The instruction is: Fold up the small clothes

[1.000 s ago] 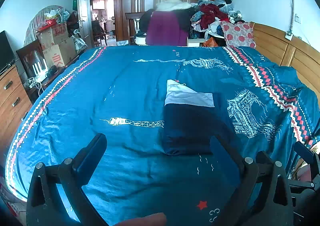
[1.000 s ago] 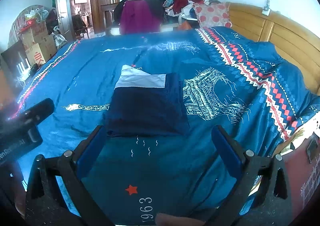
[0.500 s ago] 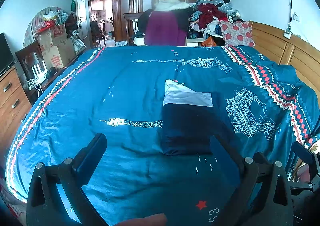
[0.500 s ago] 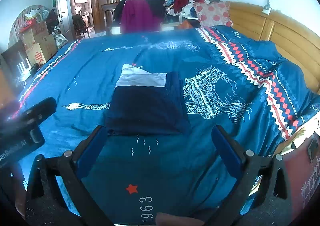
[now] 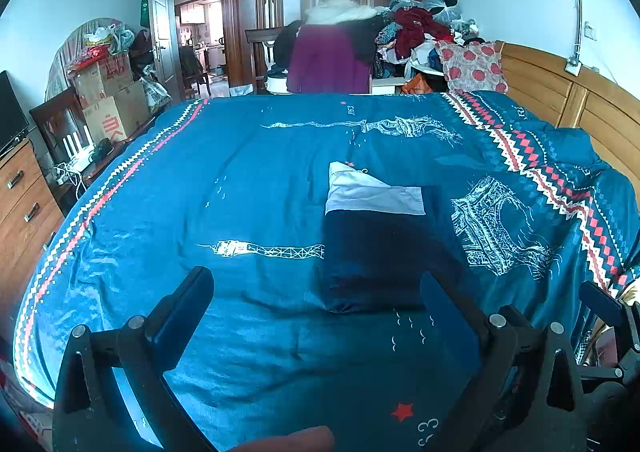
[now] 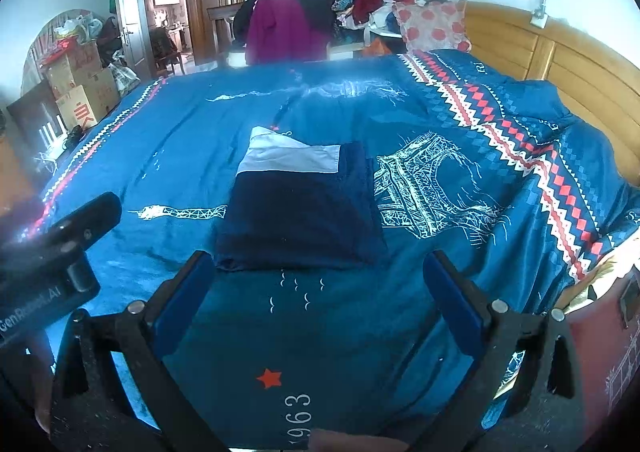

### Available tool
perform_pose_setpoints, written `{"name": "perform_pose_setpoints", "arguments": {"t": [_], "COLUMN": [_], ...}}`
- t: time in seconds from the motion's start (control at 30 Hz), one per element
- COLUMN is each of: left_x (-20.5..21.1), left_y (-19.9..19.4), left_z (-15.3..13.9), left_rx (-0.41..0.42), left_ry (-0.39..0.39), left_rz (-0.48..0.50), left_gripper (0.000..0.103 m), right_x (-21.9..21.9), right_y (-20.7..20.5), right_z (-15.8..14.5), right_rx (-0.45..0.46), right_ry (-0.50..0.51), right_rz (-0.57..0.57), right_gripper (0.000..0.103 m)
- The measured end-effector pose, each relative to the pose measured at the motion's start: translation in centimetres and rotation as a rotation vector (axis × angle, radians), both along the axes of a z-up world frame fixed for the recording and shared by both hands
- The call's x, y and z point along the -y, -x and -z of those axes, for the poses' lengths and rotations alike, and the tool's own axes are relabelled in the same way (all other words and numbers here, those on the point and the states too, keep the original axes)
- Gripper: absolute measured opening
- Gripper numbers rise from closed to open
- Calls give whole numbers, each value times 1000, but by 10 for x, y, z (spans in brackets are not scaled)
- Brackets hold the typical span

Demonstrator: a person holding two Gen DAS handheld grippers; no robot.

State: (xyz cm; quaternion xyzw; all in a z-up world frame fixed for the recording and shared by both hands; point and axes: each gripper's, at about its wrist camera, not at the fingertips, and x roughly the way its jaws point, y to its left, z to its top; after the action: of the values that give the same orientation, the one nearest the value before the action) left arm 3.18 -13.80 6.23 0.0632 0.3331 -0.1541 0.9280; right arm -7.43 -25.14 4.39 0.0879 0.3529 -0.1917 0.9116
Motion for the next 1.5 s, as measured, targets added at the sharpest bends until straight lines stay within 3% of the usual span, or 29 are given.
{"name": "perform_pose_setpoints", "arguments": {"t": [0.53, 0.7, 1.5], "left_x": [1, 1, 0], "left_y": [-2, 0, 2], "left_z": [-1, -2, 8], "left_rx": [4, 3, -9], "left_ry": [-9, -14, -19], "left_rz": [1, 1, -4], "left_gripper": [103, 103, 103], "right_x": [-2, -3, 0], "right_y": [-1, -5, 0], "right_z": [-4, 4, 9], "right_rx": [37, -6, -11], "right_ry": [-2, -20, -26], "right_rz": [-26, -37, -31], "right_gripper": [103, 103, 103]}}
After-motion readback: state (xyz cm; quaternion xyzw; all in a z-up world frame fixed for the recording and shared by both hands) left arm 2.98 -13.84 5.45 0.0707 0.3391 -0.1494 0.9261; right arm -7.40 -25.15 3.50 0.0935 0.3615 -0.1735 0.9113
